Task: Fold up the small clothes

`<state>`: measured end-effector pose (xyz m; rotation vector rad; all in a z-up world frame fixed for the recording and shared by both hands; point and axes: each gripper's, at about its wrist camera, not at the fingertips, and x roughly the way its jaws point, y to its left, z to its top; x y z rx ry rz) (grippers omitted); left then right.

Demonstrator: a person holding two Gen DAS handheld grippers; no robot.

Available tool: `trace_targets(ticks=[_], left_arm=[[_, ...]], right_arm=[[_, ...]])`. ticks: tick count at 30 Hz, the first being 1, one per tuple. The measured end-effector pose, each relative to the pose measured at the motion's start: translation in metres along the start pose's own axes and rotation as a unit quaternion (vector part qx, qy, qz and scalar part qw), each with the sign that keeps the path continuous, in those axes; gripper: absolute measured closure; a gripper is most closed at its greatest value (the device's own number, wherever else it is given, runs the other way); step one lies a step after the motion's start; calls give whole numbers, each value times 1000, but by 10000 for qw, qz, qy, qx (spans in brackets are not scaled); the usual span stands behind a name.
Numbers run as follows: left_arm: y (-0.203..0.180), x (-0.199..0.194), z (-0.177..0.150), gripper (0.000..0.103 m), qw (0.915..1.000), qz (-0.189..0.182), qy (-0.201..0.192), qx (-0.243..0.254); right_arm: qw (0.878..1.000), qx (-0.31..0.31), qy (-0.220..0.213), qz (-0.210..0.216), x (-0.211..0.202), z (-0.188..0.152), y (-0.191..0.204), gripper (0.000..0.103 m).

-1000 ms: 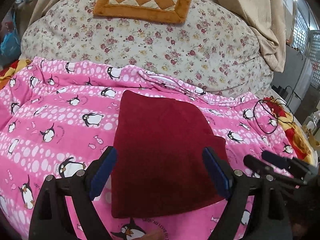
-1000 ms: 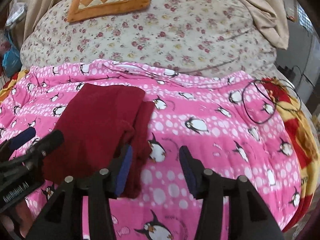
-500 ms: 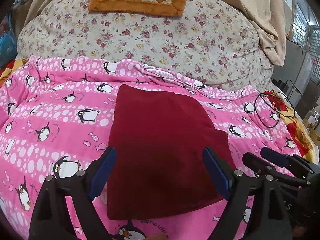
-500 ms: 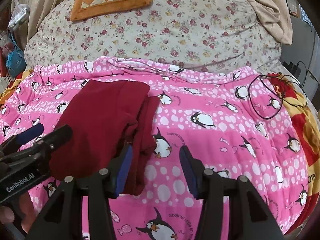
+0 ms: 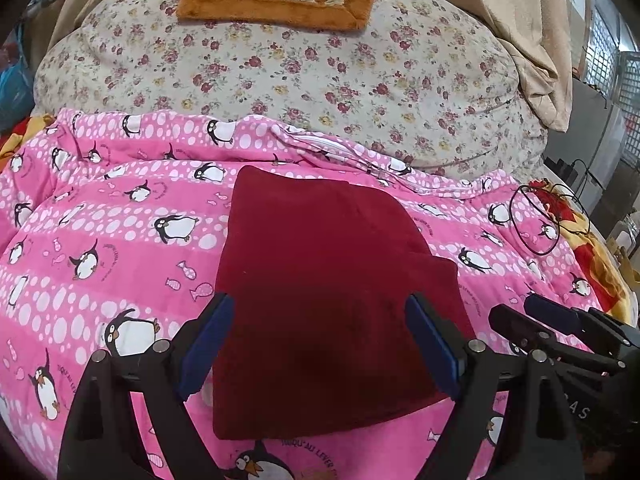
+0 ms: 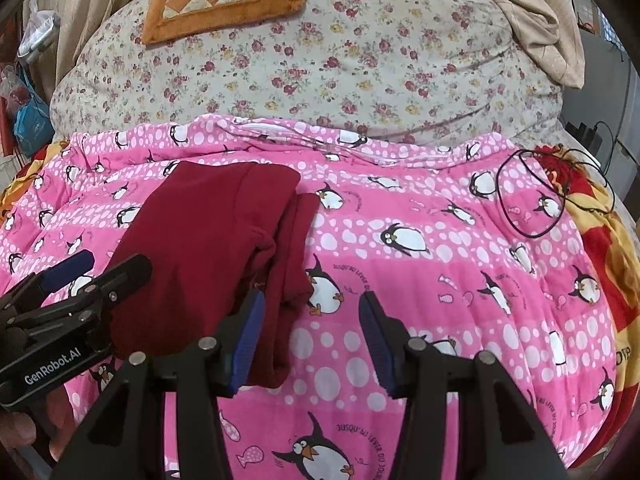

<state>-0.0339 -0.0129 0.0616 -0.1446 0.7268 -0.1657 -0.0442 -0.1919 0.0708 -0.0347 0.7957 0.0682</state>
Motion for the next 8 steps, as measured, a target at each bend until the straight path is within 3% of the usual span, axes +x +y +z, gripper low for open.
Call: trace_targets(ticks=[8], left_arm=[[-6, -6, 0, 36, 9995, -97, -207, 206]], right_arm=[[10000, -7, -1, 3, 1, -1, -1, 52]])
